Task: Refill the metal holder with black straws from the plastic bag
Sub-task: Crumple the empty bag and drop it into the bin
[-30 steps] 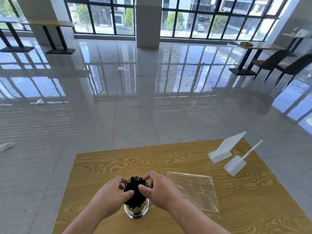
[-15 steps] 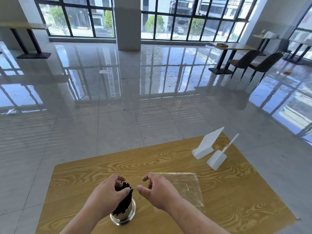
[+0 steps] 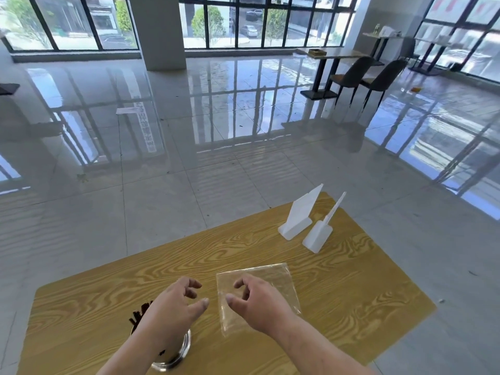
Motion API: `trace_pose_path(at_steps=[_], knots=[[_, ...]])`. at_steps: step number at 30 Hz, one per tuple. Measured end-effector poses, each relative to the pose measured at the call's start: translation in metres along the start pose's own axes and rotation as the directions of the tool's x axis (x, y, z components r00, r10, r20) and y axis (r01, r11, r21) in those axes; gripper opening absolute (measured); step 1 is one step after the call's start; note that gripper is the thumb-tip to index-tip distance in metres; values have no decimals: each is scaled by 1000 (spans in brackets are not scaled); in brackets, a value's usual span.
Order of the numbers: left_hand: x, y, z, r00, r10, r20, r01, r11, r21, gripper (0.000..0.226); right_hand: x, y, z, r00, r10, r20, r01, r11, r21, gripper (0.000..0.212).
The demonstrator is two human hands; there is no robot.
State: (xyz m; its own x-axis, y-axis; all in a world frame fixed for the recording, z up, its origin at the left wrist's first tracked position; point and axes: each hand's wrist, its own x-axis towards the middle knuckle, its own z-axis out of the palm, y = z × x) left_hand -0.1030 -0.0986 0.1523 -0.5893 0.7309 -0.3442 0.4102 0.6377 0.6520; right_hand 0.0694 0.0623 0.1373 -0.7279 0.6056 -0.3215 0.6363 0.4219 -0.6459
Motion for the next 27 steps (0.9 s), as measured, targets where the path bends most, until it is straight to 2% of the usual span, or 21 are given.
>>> trace_pose_path(at_steps=[17, 27], knots=[[53, 26, 92, 984, -95, 149, 87, 995, 57, 44, 12, 103, -25, 984, 180, 4, -180, 983, 30, 56], [85, 14, 140, 954, -231, 190, 204, 967, 150, 60, 31, 154, -19, 966, 255, 43, -256, 966, 30, 54]])
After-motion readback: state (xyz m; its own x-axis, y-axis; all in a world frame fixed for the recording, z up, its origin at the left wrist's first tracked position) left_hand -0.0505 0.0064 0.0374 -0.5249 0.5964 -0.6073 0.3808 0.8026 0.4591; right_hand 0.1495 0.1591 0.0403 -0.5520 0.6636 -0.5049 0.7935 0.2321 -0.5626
